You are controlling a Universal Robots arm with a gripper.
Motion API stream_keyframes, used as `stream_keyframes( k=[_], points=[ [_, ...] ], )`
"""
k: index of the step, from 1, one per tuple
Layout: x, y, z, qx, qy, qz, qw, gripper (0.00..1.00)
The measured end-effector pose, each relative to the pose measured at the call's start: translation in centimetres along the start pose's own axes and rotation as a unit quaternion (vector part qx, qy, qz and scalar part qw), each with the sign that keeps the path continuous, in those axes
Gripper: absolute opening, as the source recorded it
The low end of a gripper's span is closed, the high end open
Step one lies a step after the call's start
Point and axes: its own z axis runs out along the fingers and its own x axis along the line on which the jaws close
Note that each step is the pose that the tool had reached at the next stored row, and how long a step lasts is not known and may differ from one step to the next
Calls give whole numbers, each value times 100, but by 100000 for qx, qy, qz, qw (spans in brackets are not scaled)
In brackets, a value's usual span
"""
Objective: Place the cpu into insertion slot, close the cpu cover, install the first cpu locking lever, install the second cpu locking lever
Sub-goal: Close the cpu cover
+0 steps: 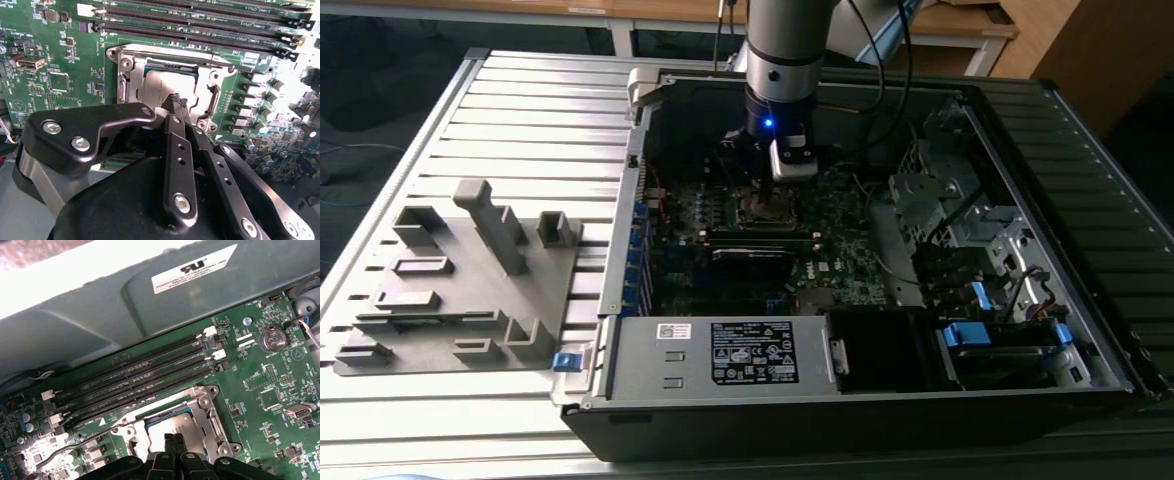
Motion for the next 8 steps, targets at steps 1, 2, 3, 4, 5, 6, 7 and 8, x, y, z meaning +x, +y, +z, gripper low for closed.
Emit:
stream_keyframes(
  k=[1, 2, 3, 4, 5, 6, 7, 8],
  points=[
    [0, 0, 0, 1, 2, -5, 100000, 11],
    [0, 0, 0, 1, 0, -13, 100000, 11],
    [0, 0, 0, -1, 1, -16, 100000, 11],
    [0, 0, 0, -1, 2, -18, 100000, 11],
    [0, 0, 0, -1, 1, -24, 100000, 11],
    [0, 0, 0, 0, 2, -28, 100000, 11],
    [0, 0, 0, -2, 2, -34, 100000, 11],
    [0, 0, 0, -2, 3, -38, 100000, 11]
  ],
)
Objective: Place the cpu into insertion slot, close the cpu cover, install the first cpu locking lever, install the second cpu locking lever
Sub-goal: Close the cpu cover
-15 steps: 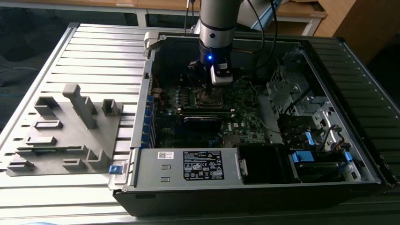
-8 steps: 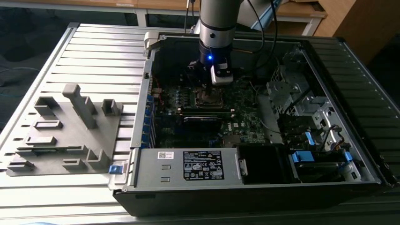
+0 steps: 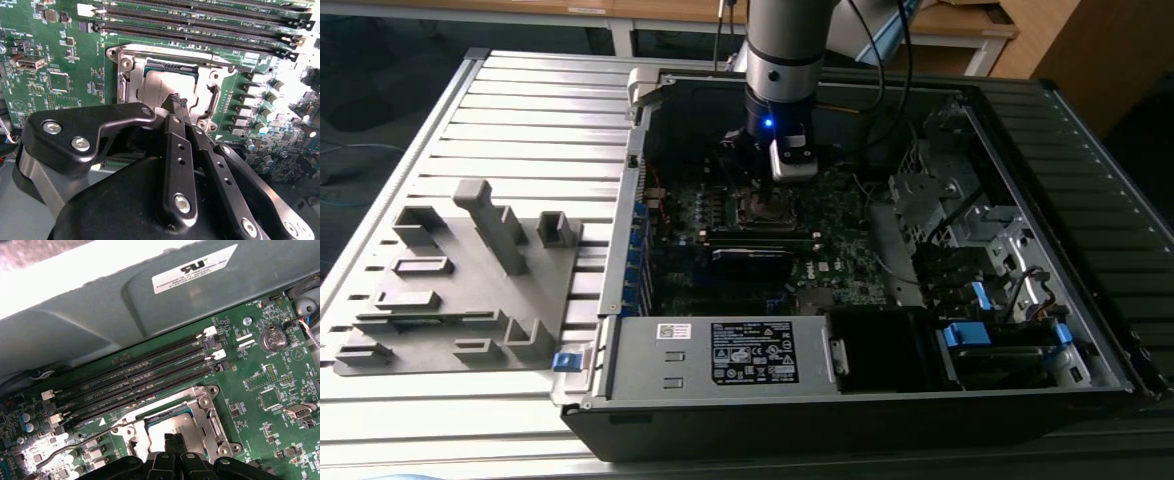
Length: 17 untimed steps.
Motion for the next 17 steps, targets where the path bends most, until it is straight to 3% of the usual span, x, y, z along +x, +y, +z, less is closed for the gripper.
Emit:
stream_keyframes(
  k=[3, 8, 17],
  points=[
    [0, 0, 0, -9, 16, -589, 99998, 11],
    [0, 0, 0, -68, 95, -3295, 99946, 11],
    [0, 0, 0, -75, 103, -3525, 99938, 11]
  ],
)
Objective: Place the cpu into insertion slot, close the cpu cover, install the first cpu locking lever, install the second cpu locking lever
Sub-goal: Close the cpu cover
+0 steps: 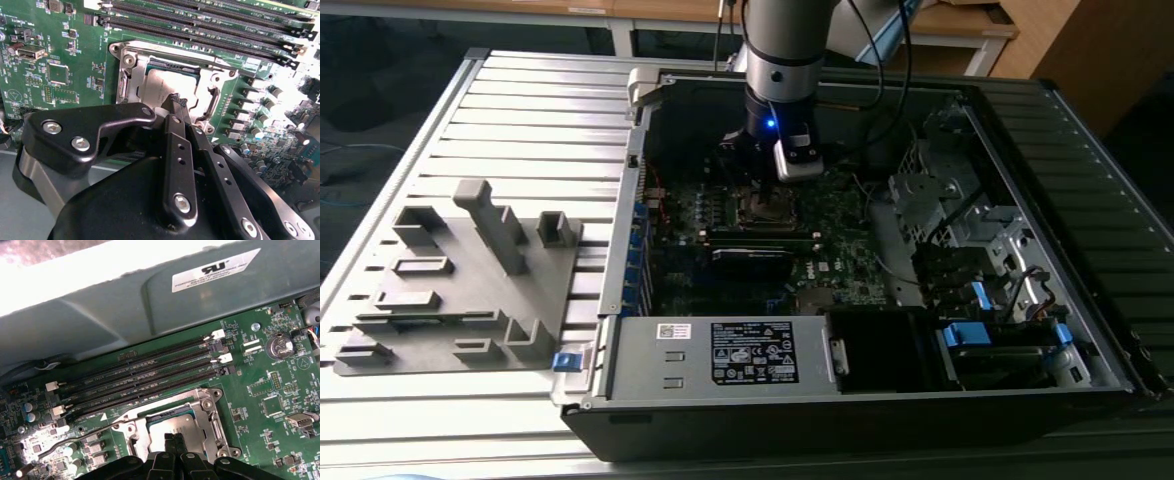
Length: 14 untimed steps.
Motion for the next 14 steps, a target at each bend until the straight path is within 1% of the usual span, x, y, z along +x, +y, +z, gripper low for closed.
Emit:
stream_keyframes(
  k=[6, 10, 14],
  points=[
    [0, 0, 0, -29, 13, -118, 100000, 11],
    [0, 0, 0, -53, 47, -1307, 99991, 11],
    [0, 0, 0, -57, 52, -1494, 99989, 11]
  ],
)
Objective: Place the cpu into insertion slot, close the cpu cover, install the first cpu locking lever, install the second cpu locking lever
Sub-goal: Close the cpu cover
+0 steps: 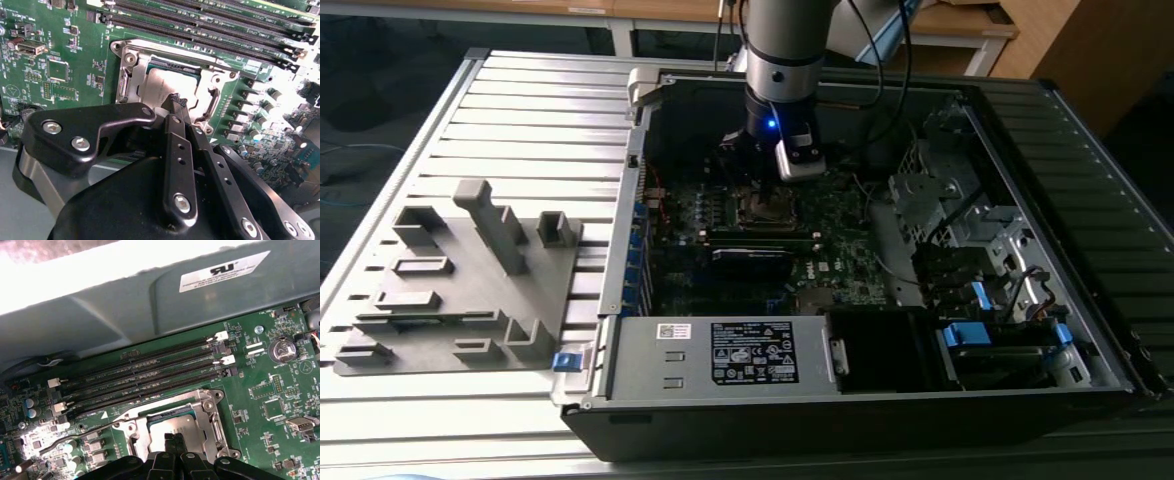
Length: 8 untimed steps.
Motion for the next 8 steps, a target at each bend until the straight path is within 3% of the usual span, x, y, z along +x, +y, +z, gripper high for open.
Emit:
stream_keyframes(
  k=[5, 8],
  points=[
    [0, 0, 0, -5, 7, -93, 100000, 11],
    [0, 0, 0, -32, 45, -1388, 99990, 11]
  ],
)
